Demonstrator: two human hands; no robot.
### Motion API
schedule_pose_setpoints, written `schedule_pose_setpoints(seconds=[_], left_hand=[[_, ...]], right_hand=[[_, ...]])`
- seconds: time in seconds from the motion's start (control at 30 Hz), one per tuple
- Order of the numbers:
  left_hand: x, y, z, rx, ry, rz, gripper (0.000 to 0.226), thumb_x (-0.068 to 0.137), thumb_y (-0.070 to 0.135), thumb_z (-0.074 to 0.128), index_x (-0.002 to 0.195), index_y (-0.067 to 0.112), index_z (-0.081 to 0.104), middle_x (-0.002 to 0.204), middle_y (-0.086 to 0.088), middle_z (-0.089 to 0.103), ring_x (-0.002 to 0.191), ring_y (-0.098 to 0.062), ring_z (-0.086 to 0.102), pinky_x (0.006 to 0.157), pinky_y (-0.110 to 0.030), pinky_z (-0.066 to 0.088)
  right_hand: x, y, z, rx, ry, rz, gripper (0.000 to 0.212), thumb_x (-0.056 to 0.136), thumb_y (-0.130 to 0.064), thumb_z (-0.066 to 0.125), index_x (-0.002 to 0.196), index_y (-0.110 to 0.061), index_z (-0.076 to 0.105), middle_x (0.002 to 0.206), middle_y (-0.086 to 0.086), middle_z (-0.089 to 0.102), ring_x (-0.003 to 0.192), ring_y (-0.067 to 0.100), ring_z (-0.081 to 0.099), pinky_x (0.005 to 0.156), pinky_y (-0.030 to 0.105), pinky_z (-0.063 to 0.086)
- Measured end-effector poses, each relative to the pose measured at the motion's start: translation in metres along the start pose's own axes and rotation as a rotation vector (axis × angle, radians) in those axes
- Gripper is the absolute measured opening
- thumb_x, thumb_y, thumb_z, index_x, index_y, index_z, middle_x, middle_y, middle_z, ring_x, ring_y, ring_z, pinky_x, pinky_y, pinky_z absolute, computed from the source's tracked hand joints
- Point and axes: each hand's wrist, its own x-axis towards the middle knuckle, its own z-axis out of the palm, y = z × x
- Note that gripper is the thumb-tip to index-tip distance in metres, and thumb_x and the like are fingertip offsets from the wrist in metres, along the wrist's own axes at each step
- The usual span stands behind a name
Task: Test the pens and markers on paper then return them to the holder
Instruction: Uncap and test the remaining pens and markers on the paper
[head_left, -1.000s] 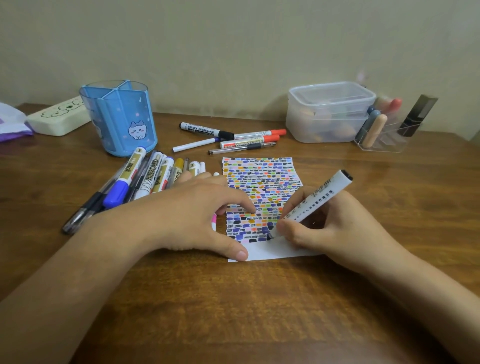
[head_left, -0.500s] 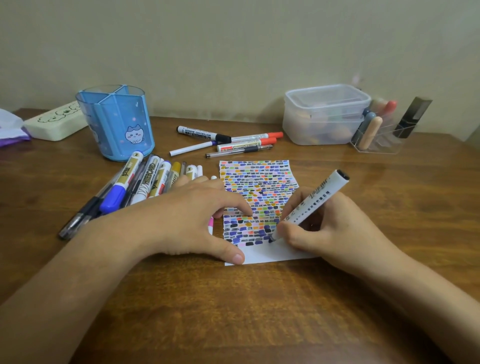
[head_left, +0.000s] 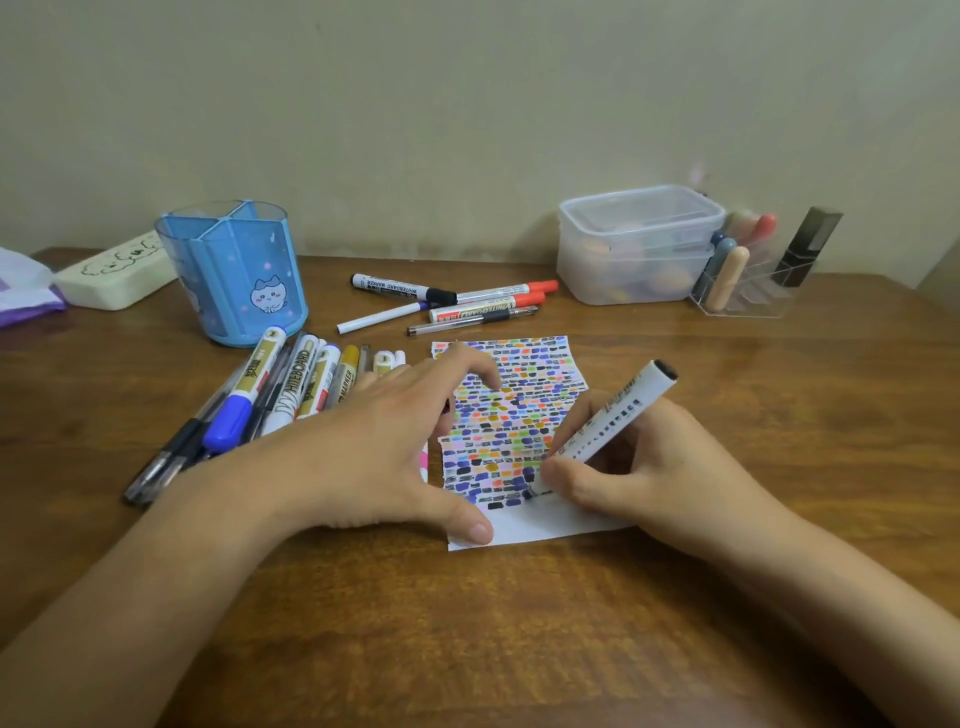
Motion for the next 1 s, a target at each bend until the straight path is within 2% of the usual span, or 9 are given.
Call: schedule_pose_setpoints(seconds=[0.07, 0.13, 0.23, 0.33, 0.47, 0.63, 0.8, 0.9, 1.0], left_hand=[[0.001, -0.001, 0.002, -0.085, 0.079, -0.001, 0.076, 0.070, 0.062, 0.076, 0.121, 0.058, 0.021, 0.098, 0.023, 0.046, 0.087, 0.008, 0.048, 0.072, -0.024, 0.038], [0.002, -0.003, 0.002, -0.121, 0.153, 0.027, 0.057, 0.087, 0.043, 0.068, 0.121, 0.052, 0.022, 0.094, 0.009, 0.049, 0.077, -0.004, 0.048, 0.071, -0.030, 0.045], [0.002, -0.004, 0.002, -0.163, 0.182, 0.036, 0.047, 0.096, 0.014, 0.049, 0.119, 0.046, 0.024, 0.092, 0.000, 0.050, 0.071, -0.010, 0.047, 0.070, -0.037, 0.047], [0.001, -0.003, 0.001, -0.150, 0.169, 0.021, 0.048, 0.097, 0.004, 0.038, 0.118, 0.046, 0.026, 0.093, 0.004, 0.051, 0.074, -0.008, 0.048, 0.068, -0.029, 0.044], [0.000, 0.000, 0.001, -0.099, 0.188, -0.010, 0.048, 0.102, 0.004, 0.039, 0.119, 0.048, 0.027, 0.102, 0.018, 0.058, 0.089, 0.001, 0.054, 0.076, -0.029, 0.050], [0.002, 0.001, 0.000, -0.172, 0.255, -0.013, 0.036, 0.099, 0.010, 0.056, 0.106, 0.043, 0.044, 0.114, 0.032, 0.063, 0.109, 0.008, 0.057, 0.091, -0.033, 0.053], [0.003, 0.000, 0.001, -0.170, 0.253, -0.034, 0.033, 0.092, 0.013, 0.068, 0.104, 0.042, 0.058, 0.113, 0.024, 0.065, 0.110, 0.005, 0.060, 0.098, -0.032, 0.052], [0.003, 0.000, 0.000, -0.085, 0.254, -0.028, 0.032, 0.090, 0.016, 0.071, 0.105, 0.043, 0.064, 0.114, 0.024, 0.064, 0.112, 0.000, 0.057, 0.097, -0.030, 0.051], [0.002, 0.002, -0.001, -0.069, 0.255, -0.019, 0.030, 0.092, 0.020, 0.068, 0.107, 0.046, 0.063, 0.113, 0.023, 0.063, 0.109, 0.001, 0.055, 0.095, -0.025, 0.049]], right_hand=[[0.000, -0.001, -0.001, -0.016, 0.001, -0.005, 0.016, 0.078, -0.034, 0.078, 0.078, -0.021, 0.067, 0.076, -0.002, 0.072, 0.064, 0.007, 0.063, 0.057, 0.026, 0.050], [-0.001, -0.002, -0.002, 0.017, 0.012, -0.003, 0.016, 0.079, -0.033, 0.077, 0.079, -0.021, 0.067, 0.077, 0.001, 0.073, 0.065, 0.013, 0.064, 0.058, 0.030, 0.051], [-0.001, -0.005, -0.006, 0.144, 0.018, 0.026, 0.015, 0.084, -0.027, 0.080, 0.084, -0.020, 0.067, 0.078, 0.008, 0.072, 0.064, 0.018, 0.066, 0.058, 0.031, 0.055], [-0.002, -0.008, -0.009, 0.292, 0.013, 0.058, 0.013, 0.083, -0.025, 0.081, 0.083, -0.022, 0.068, 0.080, 0.019, 0.067, 0.062, 0.014, 0.061, 0.057, 0.025, 0.052], [-0.001, -0.007, -0.012, 0.340, 0.026, 0.066, 0.013, 0.080, -0.026, 0.083, 0.084, -0.023, 0.070, 0.083, 0.021, 0.068, 0.062, 0.015, 0.062, 0.059, 0.029, 0.052], [0.002, -0.009, -0.014, 0.454, 0.081, 0.058, 0.014, 0.090, -0.029, 0.069, 0.088, -0.016, 0.073, 0.068, 0.003, 0.069, 0.062, 0.019, 0.065, 0.061, 0.032, 0.053], [-0.001, -0.014, -0.014, 0.519, 0.129, 0.041, 0.013, 0.091, -0.022, 0.065, 0.093, -0.010, 0.061, 0.064, 0.003, 0.070, 0.066, 0.024, 0.069, 0.061, 0.031, 0.056], [-0.003, -0.017, -0.016, 0.520, 0.123, 0.009, 0.022, 0.076, -0.033, 0.074, 0.089, -0.015, 0.069, 0.069, 0.004, 0.069, 0.062, 0.020, 0.065, 0.059, 0.027, 0.056], [-0.003, -0.016, -0.014, 0.531, 0.132, 0.005, 0.024, 0.076, -0.033, 0.074, 0.094, -0.017, 0.073, 0.070, 0.005, 0.069, 0.061, 0.020, 0.066, 0.062, 0.030, 0.056]])
